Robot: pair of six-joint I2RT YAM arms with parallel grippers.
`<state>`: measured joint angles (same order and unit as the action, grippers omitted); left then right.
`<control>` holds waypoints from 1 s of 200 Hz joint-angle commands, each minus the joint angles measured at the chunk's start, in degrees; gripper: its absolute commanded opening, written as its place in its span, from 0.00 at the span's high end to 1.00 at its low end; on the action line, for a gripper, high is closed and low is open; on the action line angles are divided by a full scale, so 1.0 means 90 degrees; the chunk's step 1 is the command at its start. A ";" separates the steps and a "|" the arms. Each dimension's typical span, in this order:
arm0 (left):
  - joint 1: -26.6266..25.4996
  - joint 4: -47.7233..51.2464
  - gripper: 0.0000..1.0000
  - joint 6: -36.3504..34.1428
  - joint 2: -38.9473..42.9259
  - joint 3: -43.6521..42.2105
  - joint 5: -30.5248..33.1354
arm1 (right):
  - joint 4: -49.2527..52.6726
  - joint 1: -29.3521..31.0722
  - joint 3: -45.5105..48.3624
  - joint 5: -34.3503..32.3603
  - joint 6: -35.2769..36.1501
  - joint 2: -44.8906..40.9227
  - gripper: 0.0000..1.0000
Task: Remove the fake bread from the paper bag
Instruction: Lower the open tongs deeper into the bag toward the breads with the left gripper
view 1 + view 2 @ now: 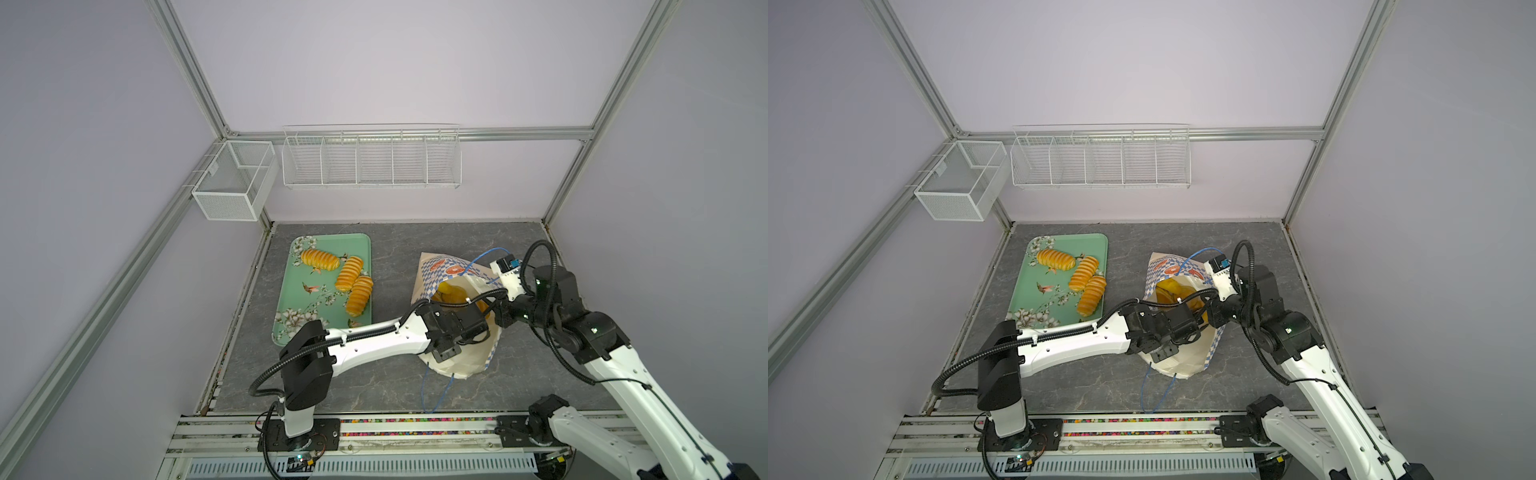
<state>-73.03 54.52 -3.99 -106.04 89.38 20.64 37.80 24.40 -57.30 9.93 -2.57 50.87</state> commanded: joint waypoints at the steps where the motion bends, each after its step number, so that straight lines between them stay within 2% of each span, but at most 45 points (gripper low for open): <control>1: -0.0010 -0.0047 0.54 -0.0203 -0.0244 0.0229 0.0515 | -0.0218 0.0047 0.0075 0.0448 0.0128 0.0059 0.93; 33: -0.0010 0.0160 0.53 -0.0106 -0.0499 0.0516 0.0773 | -0.0257 0.0047 0.0009 0.0513 0.0060 0.0126 0.93; 56: -0.0123 0.0281 0.53 -0.0134 -0.0591 0.0623 0.1183 | -0.0330 0.0046 0.0018 0.0052 -0.0332 0.0142 0.93; 76: -0.0186 0.0149 0.53 -0.0164 -0.0487 0.0486 0.1242 | -0.0441 0.0018 0.0077 -0.0166 -0.0620 0.0139 0.93; 95: -0.0228 0.0025 0.53 -0.0154 -0.0474 0.0425 0.1300 | -0.0546 0.0018 0.0077 0.0004 -0.0707 0.0159 0.93; 140: -0.0552 -0.0005 0.53 -0.0425 -0.0557 0.0466 0.1925 | -0.0538 0.0009 0.0009 0.0142 -0.0721 0.0113 0.93; 200: -0.0656 0.0179 0.54 -0.0246 -0.0833 0.0598 0.2023 | -0.0785 0.0009 0.0111 0.0554 -0.0736 -0.0176 0.93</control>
<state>-77.76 54.28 -5.80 -110.17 93.10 36.91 35.88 24.03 -56.80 9.93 -8.84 51.03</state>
